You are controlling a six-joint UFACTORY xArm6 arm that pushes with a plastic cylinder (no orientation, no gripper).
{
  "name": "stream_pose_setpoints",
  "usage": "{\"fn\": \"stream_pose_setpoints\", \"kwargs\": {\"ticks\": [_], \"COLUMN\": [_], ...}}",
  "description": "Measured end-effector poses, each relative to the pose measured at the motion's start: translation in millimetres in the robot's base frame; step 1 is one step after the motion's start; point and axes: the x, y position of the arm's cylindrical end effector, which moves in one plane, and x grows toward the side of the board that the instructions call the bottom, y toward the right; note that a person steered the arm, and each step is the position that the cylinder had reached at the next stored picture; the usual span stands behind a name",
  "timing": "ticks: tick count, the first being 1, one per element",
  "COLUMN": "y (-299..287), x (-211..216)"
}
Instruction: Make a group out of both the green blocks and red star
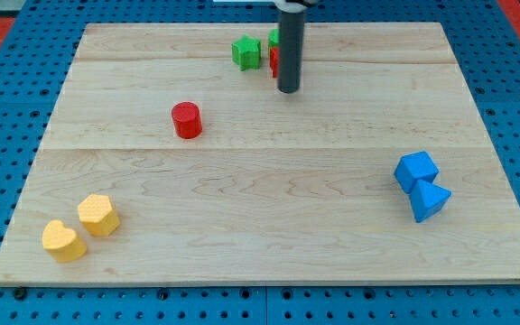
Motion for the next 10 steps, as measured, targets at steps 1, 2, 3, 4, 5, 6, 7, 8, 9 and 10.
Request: {"fn": "stream_pose_setpoints", "kwargs": {"ticks": [1,2,3,4,5,6,7,8,9,10], "y": [23.0,52.1,53.3,47.9,20.4,13.1,-0.2,-15.8,20.9,24.2], "x": [-32.1,-98.7,-63.3,-47.6,-68.4,-82.4,-77.5,-73.4,-82.7,-82.7]}}
